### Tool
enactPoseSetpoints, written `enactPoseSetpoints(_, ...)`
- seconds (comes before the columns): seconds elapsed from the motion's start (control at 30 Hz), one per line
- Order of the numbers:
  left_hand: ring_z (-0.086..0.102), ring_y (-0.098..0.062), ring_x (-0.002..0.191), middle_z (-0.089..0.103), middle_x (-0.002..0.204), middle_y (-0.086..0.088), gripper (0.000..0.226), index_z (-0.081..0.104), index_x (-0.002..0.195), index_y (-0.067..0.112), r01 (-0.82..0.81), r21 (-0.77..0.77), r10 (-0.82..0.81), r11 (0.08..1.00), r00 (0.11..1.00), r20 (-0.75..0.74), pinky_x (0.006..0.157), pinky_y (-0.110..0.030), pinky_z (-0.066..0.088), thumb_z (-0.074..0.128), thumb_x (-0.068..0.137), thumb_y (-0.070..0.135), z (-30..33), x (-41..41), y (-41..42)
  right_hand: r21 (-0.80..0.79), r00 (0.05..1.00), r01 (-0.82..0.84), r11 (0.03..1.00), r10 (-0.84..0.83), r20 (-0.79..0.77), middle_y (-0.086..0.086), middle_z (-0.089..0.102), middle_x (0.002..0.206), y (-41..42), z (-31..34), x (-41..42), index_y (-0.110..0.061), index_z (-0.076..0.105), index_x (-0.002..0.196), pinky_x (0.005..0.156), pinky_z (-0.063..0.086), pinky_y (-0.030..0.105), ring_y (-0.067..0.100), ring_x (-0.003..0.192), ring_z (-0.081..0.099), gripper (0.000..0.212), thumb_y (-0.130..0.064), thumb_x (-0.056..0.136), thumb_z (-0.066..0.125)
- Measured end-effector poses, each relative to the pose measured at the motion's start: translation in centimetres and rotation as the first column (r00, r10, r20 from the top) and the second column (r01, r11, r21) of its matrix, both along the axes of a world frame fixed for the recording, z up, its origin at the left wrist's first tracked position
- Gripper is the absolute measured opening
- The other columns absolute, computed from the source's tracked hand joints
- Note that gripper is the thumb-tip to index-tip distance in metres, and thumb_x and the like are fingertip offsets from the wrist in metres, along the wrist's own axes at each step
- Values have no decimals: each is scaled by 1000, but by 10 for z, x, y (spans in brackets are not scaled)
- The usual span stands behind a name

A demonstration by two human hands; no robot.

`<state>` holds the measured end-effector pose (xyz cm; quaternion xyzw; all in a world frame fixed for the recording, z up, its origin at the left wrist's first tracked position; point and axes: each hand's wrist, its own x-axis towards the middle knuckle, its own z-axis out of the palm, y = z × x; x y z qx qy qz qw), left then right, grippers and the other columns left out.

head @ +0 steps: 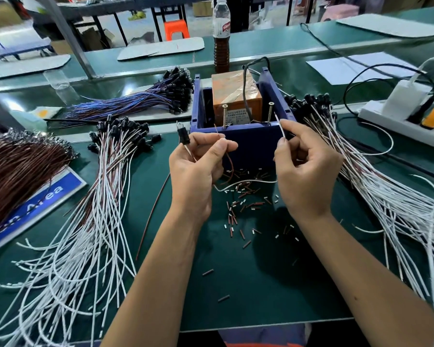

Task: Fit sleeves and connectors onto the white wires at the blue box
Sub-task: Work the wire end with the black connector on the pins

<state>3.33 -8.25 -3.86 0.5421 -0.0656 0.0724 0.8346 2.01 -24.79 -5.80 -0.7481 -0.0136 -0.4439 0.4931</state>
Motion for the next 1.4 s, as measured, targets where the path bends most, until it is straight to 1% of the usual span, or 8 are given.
enactPoseSetpoints(0.1, 50, -2, 48, 77, 83, -12, 8, 69, 91, 10, -98, 66, 95, 993, 994, 51, 49, -14, 36, 68, 95, 3, -3, 1, -2, -24, 1000, 7, 1000, -6, 11, -9, 62, 68, 1, 0, 0, -10, 75, 126, 56, 50, 26, 9, 56, 55, 32, -6, 96, 64)
enactPoseSetpoints(0.2, 69, -9, 67, 79, 83, -10, 6, 69, 91, 10, -216, 136, 198, 967, 971, 132, 65, -15, 47, 71, 95, 5, -6, 3, -4, -38, 1000, 0, 999, 0, 14, -8, 62, 69, 1, 0, 0, -9, 73, 129, 58, 50, 23, 8, 58, 55, 34, -5, 97, 63)
enactPoseSetpoints(0.43, 61, -1, 55, 78, 80, -10, 9, 69, 86, 11, -311, 143, 288, 939, 944, 162, 63, -14, 45, 74, 93, 9, -6, 10, -13, -58, 1000, -15, 998, 15, 3, -16, 62, 75, 2, 0, -1, -9, 74, 129, 62, 52, 23, 6, 62, 58, 34, -6, 97, 63)
enactPoseSetpoints(0.57, 74, -13, 71, 78, 75, -6, 12, 71, 83, 13, -380, 139, 360, 915, 921, 148, 73, -18, 52, 74, 93, 7, -5, 12, -22, -65, 1000, -10, 998, 11, 9, -15, 64, 75, 2, 1, -1, -8, 75, 128, 63, 51, 22, 3, 63, 59, 33, -6, 97, 63)
enactPoseSetpoints(1.0, 72, -16, 70, 76, 74, -6, 9, 74, 90, 2, -465, 197, 430, 863, 882, 193, 72, -22, 52, 75, 94, 11, -3, 12, -26, -71, 1000, -14, 997, 15, 5, -13, 64, 76, 4, 1, -1, -7, 74, 128, 63, 46, 15, 2, 62, 58, 32, -6, 99, 62)
enactPoseSetpoints(1.17, 67, -10, 66, 74, 71, -4, 8, 75, 88, 8, -469, 206, 435, 859, 880, 191, 70, -20, 50, 74, 95, 12, -2, 11, -26, -13, 999, -45, 999, 45, -25, -21, 63, 77, 4, 1, -1, -11, 75, 127, 63, 48, 17, 8, 65, 61, 31, -7, 101, 59)
enactPoseSetpoints(1.27, 66, -11, 66, 73, 70, -3, 8, 75, 87, 10, -474, 214, 437, 854, 877, 201, 71, -21, 50, 73, 95, 12, -1, 10, -26, 32, 997, -64, 997, 65, -42, -17, 65, 76, 4, 1, -1, -14, 76, 125, 62, 51, 26, 13, 66, 63, 30, -9, 102, 58)
enactPoseSetpoints(1.4, 66, -11, 66, 72, 69, -2, 10, 74, 86, 14, -477, 219, 438, 851, 875, 205, 71, -21, 50, 73, 95, 11, -1, 9, -25, 83, 994, -86, 993, 91, -58, -13, 66, 74, 4, 0, -1, -15, 76, 123, 65, 51, 22, 14, 68, 65, 29, -10, 101, 57)
